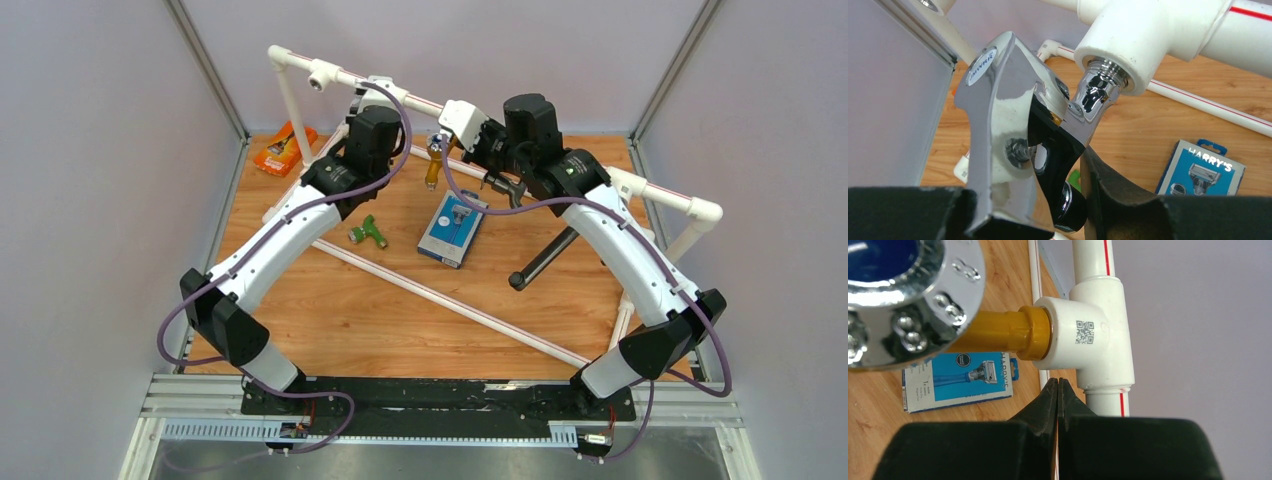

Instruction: Install the water faucets

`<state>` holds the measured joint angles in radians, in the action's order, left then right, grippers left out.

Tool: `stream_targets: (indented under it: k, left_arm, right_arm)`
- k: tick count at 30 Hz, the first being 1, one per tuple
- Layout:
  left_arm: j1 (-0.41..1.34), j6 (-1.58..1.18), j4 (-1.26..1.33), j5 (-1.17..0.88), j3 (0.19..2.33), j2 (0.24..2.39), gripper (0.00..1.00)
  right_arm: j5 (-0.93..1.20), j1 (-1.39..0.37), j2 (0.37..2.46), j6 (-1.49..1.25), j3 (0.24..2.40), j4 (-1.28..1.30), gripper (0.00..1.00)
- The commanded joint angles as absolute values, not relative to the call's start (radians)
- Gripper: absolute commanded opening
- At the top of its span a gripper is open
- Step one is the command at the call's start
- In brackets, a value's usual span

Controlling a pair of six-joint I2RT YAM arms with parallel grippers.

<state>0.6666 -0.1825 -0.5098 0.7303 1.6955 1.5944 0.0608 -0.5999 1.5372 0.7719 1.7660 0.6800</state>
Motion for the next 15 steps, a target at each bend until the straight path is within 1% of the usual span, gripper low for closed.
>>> stream_targets:
  k: [1, 2, 3, 4, 5, 6, 7, 8, 9, 11, 15]
  left_arm:
    - [0.756, -0.049, -0.149, 0.536, 1.66, 1.551, 0.1]
    - [0.756, -0.067, -0.132, 0.528, 1.626, 1.52, 0.17]
    - [0.755, -0.075, -0.117, 0.519, 1.6, 1.508, 0.29]
    - [0.753, -0.101, -0.117, 0.512, 1.594, 1.482, 0.35]
    - [0.747, -0.139, -0.124, 0.49, 1.585, 1.47, 0.47]
    - [0.735, -0.161, -0.132, 0.471, 1.582, 1.448, 0.51]
    - [0.723, -0.213, -0.14, 0.43, 1.569, 1.437, 0.59]
    - [0.701, -0.239, -0.141, 0.408, 1.56, 1.415, 0.62]
    - [0.69, -0.28, -0.135, 0.362, 1.537, 1.402, 0.67]
    - [0.66, -0.342, -0.106, 0.301, 1.49, 1.364, 0.71]
    - [0.569, -0.475, -0.063, 0.177, 1.415, 1.29, 0.74]
  right_arm:
    - [0.17, -0.675, 1.56, 0.747, 1.718, 0.83, 0.0]
    - [0.169, -0.675, 1.562, 0.747, 1.718, 0.83, 0.0]
    - [0.169, -0.675, 1.562, 0.747, 1.718, 0.83, 0.0]
    - [0.169, -0.675, 1.563, 0.747, 1.717, 0.83, 0.0]
    - [0.169, -0.675, 1.563, 0.747, 1.717, 0.83, 0.0]
    - [0.169, -0.675, 1.562, 0.747, 1.718, 0.83, 0.0]
    - [0.169, -0.675, 1.562, 0.747, 1.72, 0.83, 0.0]
    - [0.17, -0.675, 1.565, 0.747, 1.717, 0.83, 0.0]
    - [0.17, -0.675, 1.565, 0.747, 1.718, 0.83, 0.0]
    - [0.17, -0.675, 1.563, 0.747, 1.717, 0.828, 0.0]
    - [0.17, -0.675, 1.566, 0.747, 1.718, 0.83, 0.0]
